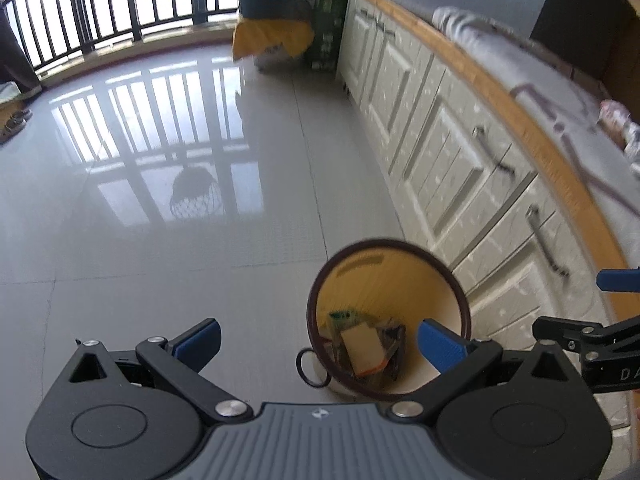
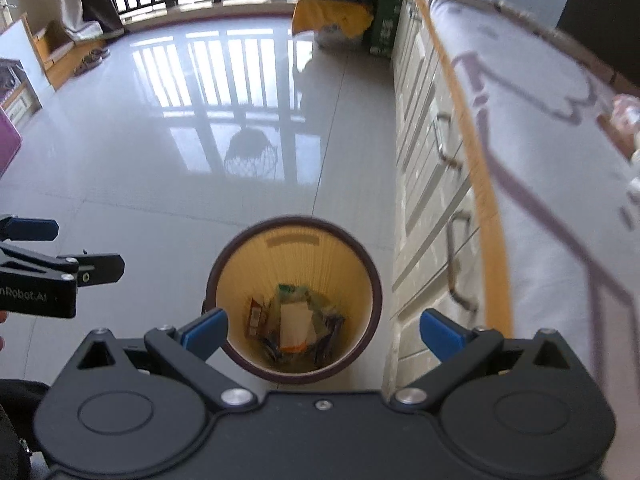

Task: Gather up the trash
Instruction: 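Move both open tools up from the bin toward the bench, then grasp the white plastic bag with the left tool while the right tool grasps torn cardboard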

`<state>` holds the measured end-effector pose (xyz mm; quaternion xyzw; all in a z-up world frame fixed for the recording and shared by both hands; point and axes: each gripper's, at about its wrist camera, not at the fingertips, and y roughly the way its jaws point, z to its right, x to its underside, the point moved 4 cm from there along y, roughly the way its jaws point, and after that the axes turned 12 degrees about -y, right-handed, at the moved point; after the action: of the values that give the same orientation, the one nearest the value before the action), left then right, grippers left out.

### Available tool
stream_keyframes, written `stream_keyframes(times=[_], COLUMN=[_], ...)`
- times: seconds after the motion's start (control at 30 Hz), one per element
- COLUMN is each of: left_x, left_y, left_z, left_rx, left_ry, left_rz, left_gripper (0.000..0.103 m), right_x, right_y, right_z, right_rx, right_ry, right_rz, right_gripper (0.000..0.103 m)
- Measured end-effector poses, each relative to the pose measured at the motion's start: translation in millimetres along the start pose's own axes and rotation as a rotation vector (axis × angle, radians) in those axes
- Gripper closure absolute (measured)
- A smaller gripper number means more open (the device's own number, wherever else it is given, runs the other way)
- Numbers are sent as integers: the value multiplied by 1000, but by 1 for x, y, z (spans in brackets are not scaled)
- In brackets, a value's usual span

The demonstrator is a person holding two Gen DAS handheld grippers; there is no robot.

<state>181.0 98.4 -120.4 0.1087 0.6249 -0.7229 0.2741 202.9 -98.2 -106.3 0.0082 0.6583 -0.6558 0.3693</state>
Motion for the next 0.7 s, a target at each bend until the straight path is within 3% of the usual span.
stream_keyframes(times=[0.3,0.7], left_x=[-10,-27], left_y=[-49,-94], left_z=[27,98], left_rx=[74,194], left_ry=[34,50], left_rz=[120,304], left_gripper=[0,0], right_x=[-1,24], right_y=[-63,-131], right_z=[30,98], right_rx=[87,234], right_ry=[30,141], right_rz=[166,397], right_gripper=[0,0])
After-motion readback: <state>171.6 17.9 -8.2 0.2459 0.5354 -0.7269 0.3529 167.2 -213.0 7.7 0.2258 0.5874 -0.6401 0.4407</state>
